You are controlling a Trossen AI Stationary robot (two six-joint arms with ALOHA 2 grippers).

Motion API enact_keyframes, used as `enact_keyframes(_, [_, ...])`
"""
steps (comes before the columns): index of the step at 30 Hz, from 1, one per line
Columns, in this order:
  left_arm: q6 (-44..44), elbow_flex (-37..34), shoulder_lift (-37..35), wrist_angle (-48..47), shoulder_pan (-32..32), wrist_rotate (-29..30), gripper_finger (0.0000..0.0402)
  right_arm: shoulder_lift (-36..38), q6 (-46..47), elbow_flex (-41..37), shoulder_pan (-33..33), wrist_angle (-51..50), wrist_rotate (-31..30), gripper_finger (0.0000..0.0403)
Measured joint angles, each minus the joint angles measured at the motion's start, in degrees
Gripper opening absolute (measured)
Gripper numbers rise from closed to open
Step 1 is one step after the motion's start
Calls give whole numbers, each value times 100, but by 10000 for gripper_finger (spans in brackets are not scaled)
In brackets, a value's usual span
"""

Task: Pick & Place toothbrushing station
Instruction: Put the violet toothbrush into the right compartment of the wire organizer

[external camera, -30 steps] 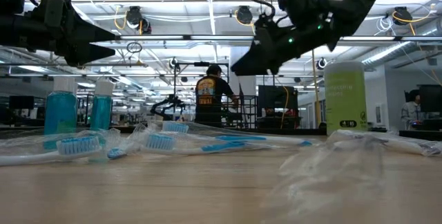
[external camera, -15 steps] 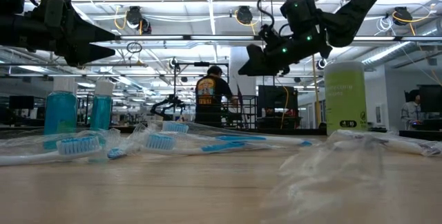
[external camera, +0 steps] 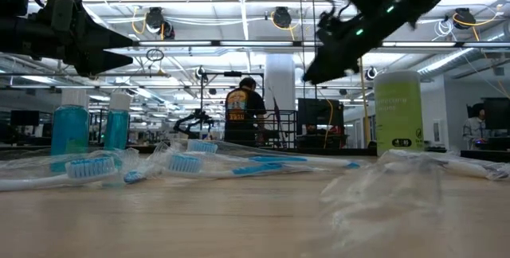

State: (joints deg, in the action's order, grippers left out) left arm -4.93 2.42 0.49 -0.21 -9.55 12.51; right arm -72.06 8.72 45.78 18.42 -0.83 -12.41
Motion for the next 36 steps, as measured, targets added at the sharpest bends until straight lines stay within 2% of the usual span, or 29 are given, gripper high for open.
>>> enact_keyframes(3, [0,0,0,0,-1,0,367,447,1189,-3,-492,-1691,-291,199])
enact_keyframes(6, [0,1,-1,0,-1,1,367,481,2366,-8,-946,-2911,-387,199])
enact_keyframes(11, [0,-1,0,0,0,1,367,23,3477,-15,-1260,-4087,-388,199])
enact_keyframes(16, [0,0,0,0,-1,1,367,-344,3981,-15,-1255,-4227,-374,199])
enact_keyframes(24, [0,0,-1,0,-1,1,367,-765,4563,-17,-1255,-4300,-16,199])
enact_keyframes(30, [0,-1,0,0,0,1,367,-864,5205,-20,-1247,-4859,-108,199])
enact_keyframes(36, [0,1,0,0,-1,1,367,-867,5382,-46,-1238,-4563,-266,199])
